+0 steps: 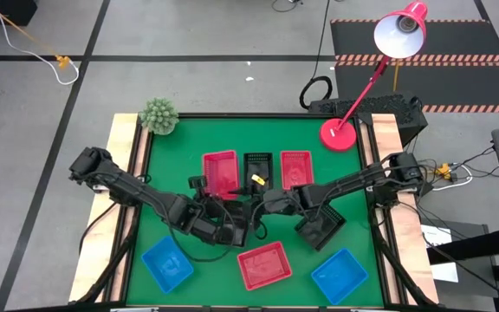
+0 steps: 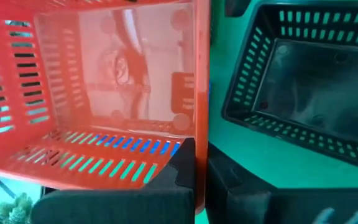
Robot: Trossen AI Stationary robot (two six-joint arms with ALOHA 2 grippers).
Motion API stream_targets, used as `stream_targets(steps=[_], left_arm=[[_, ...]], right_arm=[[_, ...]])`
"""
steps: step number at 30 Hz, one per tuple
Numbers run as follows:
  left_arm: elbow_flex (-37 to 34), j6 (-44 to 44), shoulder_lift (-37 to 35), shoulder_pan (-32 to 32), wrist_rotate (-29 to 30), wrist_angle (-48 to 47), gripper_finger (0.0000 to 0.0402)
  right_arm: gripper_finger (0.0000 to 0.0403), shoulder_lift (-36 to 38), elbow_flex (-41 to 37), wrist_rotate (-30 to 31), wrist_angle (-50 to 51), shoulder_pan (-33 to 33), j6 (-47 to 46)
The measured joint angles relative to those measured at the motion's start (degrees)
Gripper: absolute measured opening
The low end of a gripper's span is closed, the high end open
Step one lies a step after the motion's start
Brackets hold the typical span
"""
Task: Stack baskets by color
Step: Stack the top left red bin on top of the top right red bin
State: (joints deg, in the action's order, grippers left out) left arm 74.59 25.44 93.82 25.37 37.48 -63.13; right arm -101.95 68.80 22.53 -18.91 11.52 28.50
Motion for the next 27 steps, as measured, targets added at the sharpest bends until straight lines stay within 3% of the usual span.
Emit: stream_targets(steps=[27], left_arm=[[4.66,0.12,-0.09,2.48,1.61,0.14,0.0014]], right_arm=[[0.0058,0.0,-0.07,-0.13,6.05,-0.16,6.86]])
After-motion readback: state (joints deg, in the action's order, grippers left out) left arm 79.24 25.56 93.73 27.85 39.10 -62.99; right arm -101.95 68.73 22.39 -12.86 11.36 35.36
